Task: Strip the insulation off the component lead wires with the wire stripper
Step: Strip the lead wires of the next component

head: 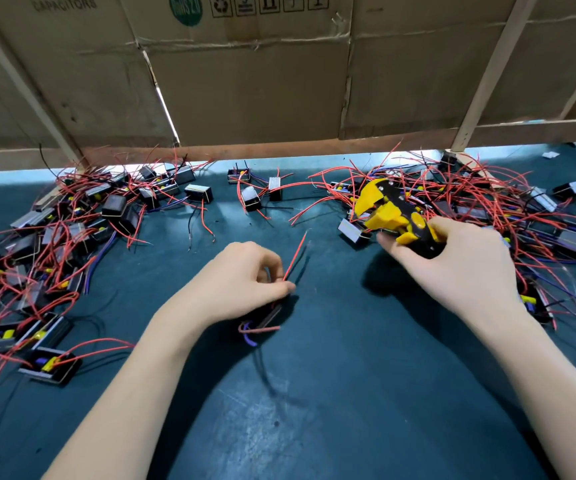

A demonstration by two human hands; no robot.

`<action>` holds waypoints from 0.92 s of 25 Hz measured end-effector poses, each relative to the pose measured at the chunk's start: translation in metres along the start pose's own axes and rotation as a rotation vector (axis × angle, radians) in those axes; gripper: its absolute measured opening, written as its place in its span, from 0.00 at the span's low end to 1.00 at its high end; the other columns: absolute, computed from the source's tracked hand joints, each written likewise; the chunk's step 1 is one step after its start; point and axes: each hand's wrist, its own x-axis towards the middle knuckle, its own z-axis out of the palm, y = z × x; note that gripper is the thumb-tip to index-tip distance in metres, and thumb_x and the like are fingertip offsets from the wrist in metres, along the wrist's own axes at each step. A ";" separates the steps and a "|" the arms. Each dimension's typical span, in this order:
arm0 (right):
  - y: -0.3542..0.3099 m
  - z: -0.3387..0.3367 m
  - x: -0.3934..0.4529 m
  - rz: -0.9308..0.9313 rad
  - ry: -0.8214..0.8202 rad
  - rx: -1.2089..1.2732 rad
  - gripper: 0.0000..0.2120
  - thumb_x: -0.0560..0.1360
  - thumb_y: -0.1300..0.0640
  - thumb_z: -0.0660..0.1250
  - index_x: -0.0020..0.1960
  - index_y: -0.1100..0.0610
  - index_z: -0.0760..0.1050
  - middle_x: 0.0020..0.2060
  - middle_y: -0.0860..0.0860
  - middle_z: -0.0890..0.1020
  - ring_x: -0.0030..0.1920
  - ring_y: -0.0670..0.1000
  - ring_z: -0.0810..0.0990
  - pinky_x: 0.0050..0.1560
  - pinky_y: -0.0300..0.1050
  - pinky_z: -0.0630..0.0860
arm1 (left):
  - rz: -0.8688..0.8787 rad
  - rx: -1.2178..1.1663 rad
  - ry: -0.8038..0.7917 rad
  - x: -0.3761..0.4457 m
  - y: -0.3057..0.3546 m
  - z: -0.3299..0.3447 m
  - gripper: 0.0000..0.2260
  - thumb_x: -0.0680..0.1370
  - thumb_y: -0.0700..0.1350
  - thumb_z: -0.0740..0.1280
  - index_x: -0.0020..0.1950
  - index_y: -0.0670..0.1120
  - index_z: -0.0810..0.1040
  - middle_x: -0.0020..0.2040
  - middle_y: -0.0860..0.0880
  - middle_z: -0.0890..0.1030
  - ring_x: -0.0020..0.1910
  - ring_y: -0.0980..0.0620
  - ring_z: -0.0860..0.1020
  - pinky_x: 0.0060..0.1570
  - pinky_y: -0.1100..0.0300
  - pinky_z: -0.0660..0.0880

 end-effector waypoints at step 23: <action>-0.014 -0.015 -0.006 0.045 -0.650 1.187 0.33 0.73 0.35 0.58 0.38 0.66 0.79 0.40 0.68 0.82 0.42 0.67 0.82 0.41 0.52 0.81 | -0.596 0.164 0.647 0.005 -0.124 -0.031 0.14 0.75 0.39 0.67 0.60 0.39 0.78 0.60 0.35 0.78 0.61 0.34 0.73 0.62 0.44 0.70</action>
